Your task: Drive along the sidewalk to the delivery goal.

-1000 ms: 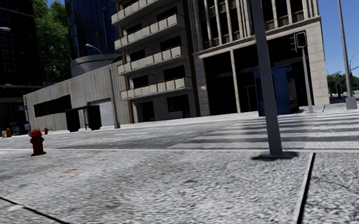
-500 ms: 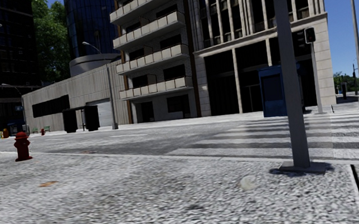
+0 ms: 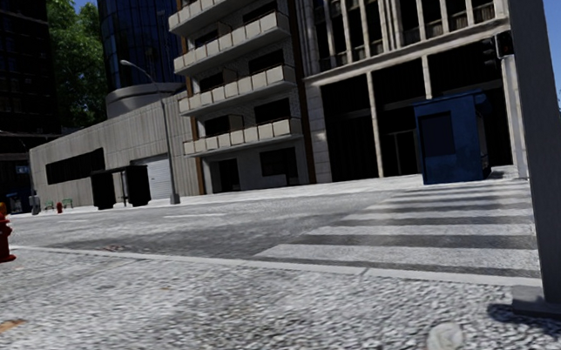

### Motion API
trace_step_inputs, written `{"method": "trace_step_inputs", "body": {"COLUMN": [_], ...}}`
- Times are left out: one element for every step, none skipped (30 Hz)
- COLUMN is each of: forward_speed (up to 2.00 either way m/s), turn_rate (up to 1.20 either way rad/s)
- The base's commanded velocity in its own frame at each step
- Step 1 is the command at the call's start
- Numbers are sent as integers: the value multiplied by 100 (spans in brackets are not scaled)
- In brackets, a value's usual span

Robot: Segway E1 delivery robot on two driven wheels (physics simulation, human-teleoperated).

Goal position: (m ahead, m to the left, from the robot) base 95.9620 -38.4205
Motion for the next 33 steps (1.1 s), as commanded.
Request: {"method": "trace_step_inputs", "body": {"forward_speed": [160, 160, 160, 159, 159, 159, 159, 159, 159, 157, 157, 155, 154, 153, 153, 153, 153, 152, 152, 152, 152, 152, 152, 152, 152, 152, 152, 152, 152, 152, 152, 152, 152], "turn_rate": [0, -17, -17, -28, -31, -35, -35, -37, -45, -55, -55, -59, -60, -60, -60, -60, -60, -60, -60, -60, -60, -60, -60, -60, -60, -60, -60, -60, -60, -60, -60, -60, -60]}}
